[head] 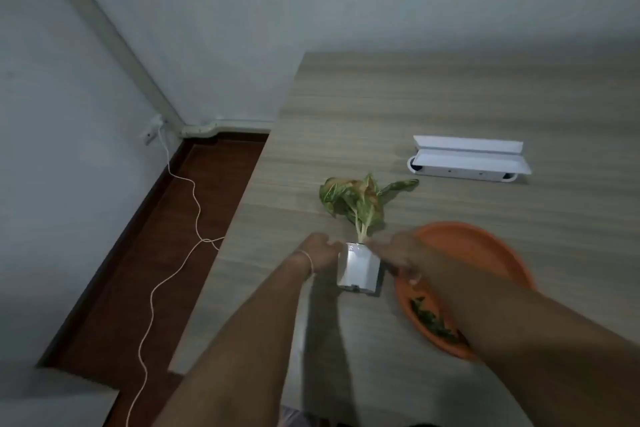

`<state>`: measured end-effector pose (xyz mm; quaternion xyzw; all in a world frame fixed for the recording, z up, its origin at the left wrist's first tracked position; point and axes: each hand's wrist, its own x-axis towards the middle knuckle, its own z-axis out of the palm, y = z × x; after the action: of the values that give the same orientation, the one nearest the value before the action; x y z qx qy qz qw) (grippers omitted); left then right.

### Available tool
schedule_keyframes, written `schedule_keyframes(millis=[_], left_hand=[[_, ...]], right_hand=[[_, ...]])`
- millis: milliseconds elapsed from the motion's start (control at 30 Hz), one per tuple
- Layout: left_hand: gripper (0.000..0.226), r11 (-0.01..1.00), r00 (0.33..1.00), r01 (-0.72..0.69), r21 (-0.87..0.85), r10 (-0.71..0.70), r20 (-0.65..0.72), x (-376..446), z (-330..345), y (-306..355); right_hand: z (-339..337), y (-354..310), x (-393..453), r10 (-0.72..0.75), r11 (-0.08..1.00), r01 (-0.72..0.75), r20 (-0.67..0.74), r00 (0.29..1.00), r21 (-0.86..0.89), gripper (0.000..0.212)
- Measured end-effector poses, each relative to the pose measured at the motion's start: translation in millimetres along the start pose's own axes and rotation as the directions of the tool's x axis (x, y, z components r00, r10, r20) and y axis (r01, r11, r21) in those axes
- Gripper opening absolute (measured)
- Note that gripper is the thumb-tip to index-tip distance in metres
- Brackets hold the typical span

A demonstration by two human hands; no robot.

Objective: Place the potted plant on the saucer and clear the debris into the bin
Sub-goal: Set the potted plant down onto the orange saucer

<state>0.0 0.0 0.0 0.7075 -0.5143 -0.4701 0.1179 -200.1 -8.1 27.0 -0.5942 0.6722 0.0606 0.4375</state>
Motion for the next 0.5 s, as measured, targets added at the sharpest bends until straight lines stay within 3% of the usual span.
schedule_keyframes(millis=[100,200,500], left_hand=[[0.047,0.986,0.994,0.086,-0.146,-0.075,0.078,-0.1,23.2,-17.6],[0.048,0.946,0.991,0.117,-0.302,-0.09,0.102,-1.0,35.9,-28.6],[0.03,0.949,0.998,0.012,-0.314,0.007,0.06,-3.9,30.9,-14.9]], right_hand=[[22.6,10.4,4.1,0.07,0.962,-0.098,0.116,0.991,0.254,0.081],[39.3,14.6,7.6,0.004,0.955,-0.025,0.072,0.997,0.296,0.075],[34.3,18.3,13.4,-0.073,0.917,0.054,0.035,0.997,0.395,0.064]])
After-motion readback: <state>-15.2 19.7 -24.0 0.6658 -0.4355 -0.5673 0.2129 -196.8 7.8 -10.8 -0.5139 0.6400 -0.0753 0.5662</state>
